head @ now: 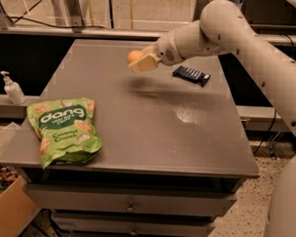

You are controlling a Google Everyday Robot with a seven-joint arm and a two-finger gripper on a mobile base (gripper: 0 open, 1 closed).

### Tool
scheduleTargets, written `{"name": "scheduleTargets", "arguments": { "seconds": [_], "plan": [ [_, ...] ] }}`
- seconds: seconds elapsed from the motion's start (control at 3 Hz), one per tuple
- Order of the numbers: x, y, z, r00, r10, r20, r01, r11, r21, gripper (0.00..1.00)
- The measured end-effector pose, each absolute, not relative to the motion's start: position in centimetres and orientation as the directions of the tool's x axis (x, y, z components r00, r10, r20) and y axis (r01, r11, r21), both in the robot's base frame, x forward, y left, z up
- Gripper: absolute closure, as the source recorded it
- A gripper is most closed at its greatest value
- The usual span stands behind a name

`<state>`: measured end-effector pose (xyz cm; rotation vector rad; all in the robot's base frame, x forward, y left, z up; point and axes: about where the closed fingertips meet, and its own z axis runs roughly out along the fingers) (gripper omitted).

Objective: Move orange near green rice chip bag

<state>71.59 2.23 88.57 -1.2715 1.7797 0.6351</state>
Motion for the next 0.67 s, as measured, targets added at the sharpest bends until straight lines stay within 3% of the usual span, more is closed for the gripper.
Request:
{"name": "scheduleTargets", "arguments": {
  "seconds": [0.67],
  "plan": [
    [62.7,-1.4,88.7,-0.096,-0.532,-0.841,-0.959,0.275,-0.064,1.00]
  ]
}}
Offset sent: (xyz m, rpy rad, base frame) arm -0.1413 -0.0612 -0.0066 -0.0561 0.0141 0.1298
